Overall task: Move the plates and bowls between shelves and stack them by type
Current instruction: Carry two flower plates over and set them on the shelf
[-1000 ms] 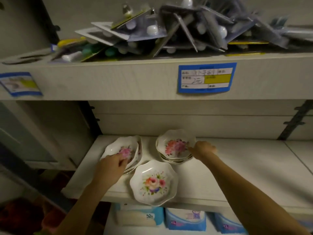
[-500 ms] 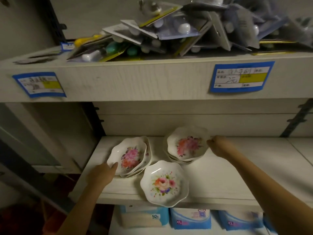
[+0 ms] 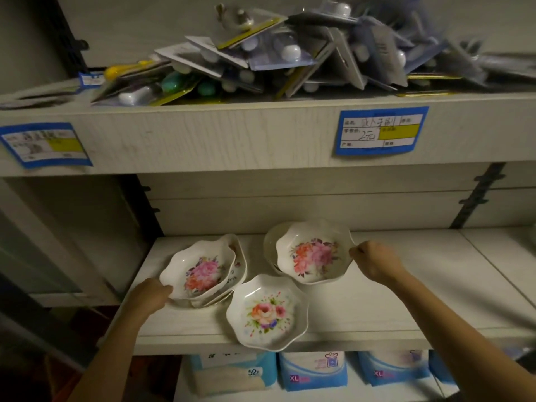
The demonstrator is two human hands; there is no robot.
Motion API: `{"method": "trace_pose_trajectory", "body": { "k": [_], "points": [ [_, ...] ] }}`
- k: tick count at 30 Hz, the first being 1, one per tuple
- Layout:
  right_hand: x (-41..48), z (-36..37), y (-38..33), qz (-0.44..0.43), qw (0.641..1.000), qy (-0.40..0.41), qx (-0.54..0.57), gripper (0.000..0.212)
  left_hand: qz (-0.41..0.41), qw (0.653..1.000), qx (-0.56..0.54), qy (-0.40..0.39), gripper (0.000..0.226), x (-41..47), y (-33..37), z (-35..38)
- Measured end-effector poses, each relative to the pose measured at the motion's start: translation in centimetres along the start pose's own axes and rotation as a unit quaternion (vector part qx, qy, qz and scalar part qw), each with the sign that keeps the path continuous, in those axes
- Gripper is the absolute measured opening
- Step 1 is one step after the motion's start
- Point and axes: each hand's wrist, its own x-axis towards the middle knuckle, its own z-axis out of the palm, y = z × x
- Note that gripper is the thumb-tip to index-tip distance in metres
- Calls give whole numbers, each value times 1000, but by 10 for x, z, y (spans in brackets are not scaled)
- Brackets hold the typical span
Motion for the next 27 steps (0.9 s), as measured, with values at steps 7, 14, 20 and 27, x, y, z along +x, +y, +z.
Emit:
{"method": "trace_pose_trajectory", "body": {
  "k": [7,14,20,27],
  "points": [
    [-18,1,23,18,998,15,66,40,71,988,-130,35,28,-25,10,-20],
    [-64,-17,67,62,988,43,137,39,175,972,-156,34,29,-61,62,-16],
    [-114,-42,123,128,970,62,196,39,260,954,-145,-30,33,-113,121,17],
    [-180,-77,201,151,960,102,214,40,334,934,-94,-88,32,-181,181,69]
  ]
}}
